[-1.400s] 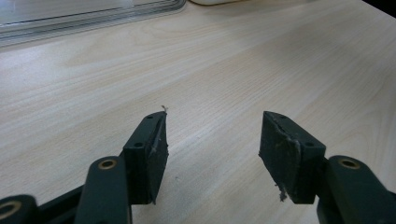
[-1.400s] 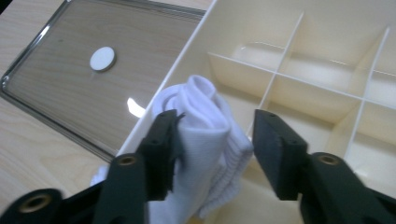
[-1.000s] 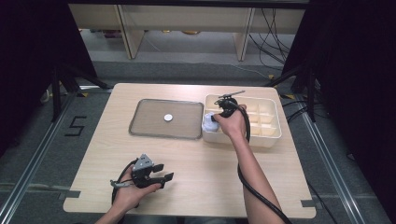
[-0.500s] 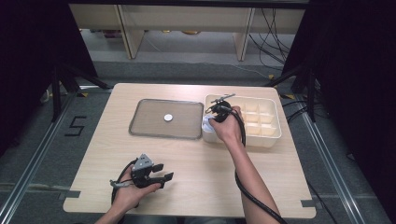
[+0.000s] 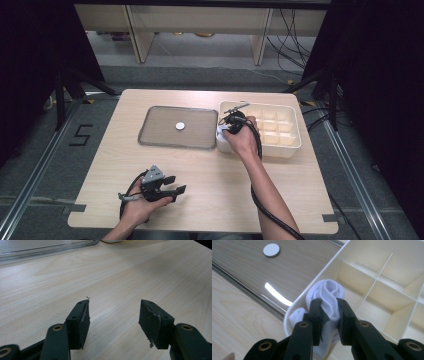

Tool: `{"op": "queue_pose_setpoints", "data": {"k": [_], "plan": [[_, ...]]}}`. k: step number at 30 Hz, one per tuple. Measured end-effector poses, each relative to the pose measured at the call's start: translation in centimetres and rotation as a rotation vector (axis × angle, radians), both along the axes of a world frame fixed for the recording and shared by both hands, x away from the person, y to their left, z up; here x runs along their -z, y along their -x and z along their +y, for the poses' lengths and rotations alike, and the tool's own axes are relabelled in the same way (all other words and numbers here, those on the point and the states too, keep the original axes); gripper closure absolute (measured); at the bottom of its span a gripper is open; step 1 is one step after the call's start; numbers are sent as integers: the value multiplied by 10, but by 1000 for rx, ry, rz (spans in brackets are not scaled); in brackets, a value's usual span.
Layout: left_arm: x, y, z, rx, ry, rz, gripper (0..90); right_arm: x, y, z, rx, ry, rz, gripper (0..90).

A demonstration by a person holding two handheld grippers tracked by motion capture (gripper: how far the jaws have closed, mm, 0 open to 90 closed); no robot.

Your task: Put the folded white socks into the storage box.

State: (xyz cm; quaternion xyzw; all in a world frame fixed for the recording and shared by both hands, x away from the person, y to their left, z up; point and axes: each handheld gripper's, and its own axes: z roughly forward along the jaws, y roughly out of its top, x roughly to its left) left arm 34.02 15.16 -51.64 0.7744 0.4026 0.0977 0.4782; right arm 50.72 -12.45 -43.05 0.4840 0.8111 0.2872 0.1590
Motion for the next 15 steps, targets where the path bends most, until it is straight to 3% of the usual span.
{"op": "queue_pose_setpoints", "data": {"k": [15], "plan": [[-1,0,1,1,-6,-2,411,8,0,1,-3,-3,27,777]]}}
